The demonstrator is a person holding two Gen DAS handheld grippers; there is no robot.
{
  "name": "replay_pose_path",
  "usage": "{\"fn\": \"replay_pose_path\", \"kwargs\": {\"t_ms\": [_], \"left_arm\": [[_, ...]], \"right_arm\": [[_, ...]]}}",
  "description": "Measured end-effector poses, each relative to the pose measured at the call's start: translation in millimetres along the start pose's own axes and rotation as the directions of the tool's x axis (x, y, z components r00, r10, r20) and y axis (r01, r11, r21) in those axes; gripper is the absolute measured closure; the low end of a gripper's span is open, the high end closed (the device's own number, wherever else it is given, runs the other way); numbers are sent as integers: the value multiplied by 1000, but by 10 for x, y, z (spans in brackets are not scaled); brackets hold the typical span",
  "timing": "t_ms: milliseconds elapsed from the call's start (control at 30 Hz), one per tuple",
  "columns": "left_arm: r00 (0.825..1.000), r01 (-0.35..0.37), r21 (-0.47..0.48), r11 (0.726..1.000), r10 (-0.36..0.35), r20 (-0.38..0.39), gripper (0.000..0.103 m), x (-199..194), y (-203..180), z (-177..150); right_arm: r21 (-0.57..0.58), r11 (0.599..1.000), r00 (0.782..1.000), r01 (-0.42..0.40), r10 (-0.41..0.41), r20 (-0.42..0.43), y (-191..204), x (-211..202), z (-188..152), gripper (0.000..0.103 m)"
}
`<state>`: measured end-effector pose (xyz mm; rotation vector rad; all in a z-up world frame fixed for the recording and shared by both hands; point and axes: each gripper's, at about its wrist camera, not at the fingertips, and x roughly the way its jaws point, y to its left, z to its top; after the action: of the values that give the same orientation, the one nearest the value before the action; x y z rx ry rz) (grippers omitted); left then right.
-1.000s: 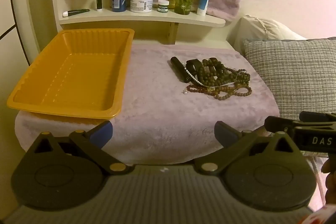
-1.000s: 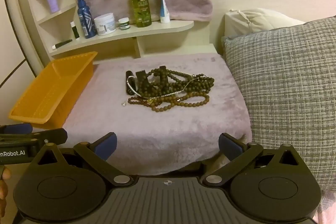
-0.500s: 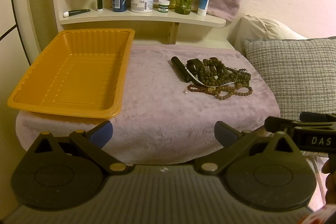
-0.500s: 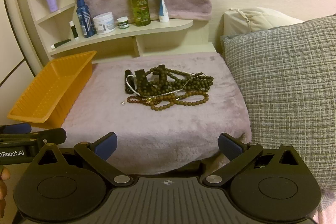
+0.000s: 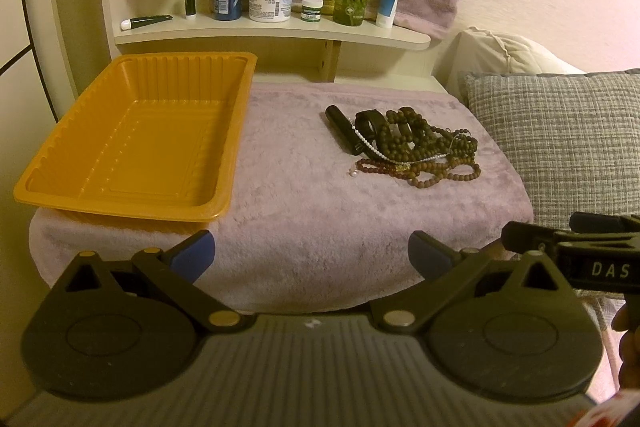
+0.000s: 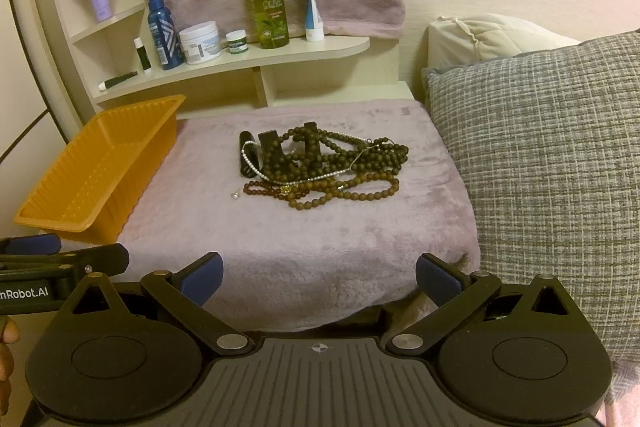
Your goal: Organize jewelry
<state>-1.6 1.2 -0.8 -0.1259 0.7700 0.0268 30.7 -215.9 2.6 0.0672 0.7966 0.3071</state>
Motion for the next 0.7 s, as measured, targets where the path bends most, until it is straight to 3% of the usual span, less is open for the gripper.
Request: {"fn": "replay_pose_path", "kwargs": {"t_ms": [700], "left_arm": [[1000, -1, -3, 1000, 1, 3, 1, -5, -12, -12]], "right_arm": [[1, 1000, 1000, 3, -3, 2, 4, -1, 3, 1]]}}
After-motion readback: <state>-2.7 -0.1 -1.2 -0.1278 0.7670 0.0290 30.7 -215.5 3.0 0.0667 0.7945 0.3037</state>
